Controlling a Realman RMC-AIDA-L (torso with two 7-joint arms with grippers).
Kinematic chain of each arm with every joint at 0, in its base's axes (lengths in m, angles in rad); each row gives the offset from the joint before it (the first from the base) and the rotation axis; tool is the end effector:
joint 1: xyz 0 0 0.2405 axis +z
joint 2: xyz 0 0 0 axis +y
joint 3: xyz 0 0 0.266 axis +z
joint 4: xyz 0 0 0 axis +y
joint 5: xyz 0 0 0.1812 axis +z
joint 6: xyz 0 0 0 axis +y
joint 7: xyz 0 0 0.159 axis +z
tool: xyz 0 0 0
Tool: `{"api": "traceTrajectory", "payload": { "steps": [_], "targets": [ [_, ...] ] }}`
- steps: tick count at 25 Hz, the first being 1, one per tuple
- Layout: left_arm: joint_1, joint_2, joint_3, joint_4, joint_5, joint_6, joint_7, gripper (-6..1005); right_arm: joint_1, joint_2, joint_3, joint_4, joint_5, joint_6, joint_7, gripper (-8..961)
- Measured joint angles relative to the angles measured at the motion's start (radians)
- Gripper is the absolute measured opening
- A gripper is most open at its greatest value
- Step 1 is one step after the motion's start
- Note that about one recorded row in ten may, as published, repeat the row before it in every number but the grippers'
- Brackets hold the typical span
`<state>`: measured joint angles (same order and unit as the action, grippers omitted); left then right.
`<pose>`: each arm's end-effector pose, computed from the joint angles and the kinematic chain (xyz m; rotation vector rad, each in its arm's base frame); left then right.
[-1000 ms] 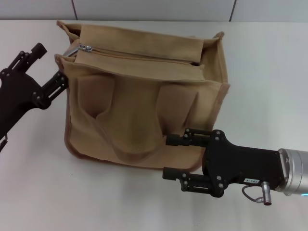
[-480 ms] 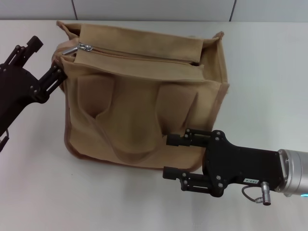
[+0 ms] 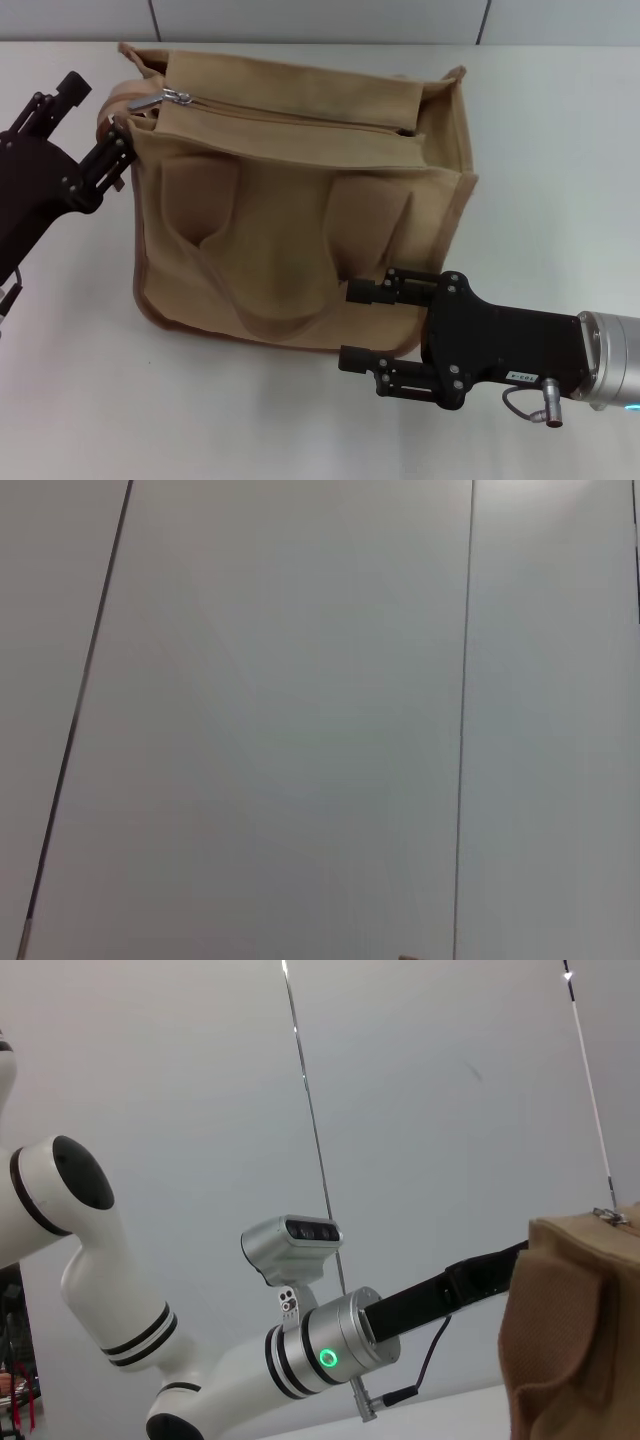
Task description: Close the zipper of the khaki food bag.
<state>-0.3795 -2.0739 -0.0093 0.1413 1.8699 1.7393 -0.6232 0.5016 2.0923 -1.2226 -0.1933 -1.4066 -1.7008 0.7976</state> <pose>-0.2806 0.2734 0.0156 -1.9071 -0.3804 -1.1771 0.2119 0.2369 -0.0782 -2.8097 0.2781 1.2316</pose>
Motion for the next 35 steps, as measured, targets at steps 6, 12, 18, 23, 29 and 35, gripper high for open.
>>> {"api": "traceTrajectory", "payload": {
  "steps": [6, 12, 18, 23, 29, 35],
  "targets": [
    [0.007, 0.0, 0.001, -0.016, -0.003, 0.005, 0.032, 581, 0.0, 0.0, 0.0, 0.0, 0.0, 0.001, 0.0, 554],
    [0.009, 0.0, 0.002, -0.016, -0.003, 0.018, 0.034, 372, 0.0, 0.0, 0.0, 0.0, 0.001, 0.001, 0.0, 549],
    [0.01, 0.0, 0.003, -0.016, -0.003, 0.032, 0.034, 226, 0.0, 0.0, 0.0, 0.0, 0.001, 0.001, 0.0, 544],
    [0.01, 0.0, 0.005, -0.016, -0.003, 0.046, 0.034, 141, 0.0, 0.0, 0.0, 0.0, 0.002, 0.001, 0.0, 540],
    [0.01, 0.0, 0.005, -0.023, -0.003, 0.071, 0.031, 113, 0.0, 0.0, -0.001, 0.0, 0.004, -0.005, 0.0, 535],
    [0.01, 0.0, 0.008, -0.036, -0.002, 0.127, 0.024, 114, -0.001, 0.0, -0.001, -0.004, 0.012, -0.08, 0.0, 530]
  ]
}}
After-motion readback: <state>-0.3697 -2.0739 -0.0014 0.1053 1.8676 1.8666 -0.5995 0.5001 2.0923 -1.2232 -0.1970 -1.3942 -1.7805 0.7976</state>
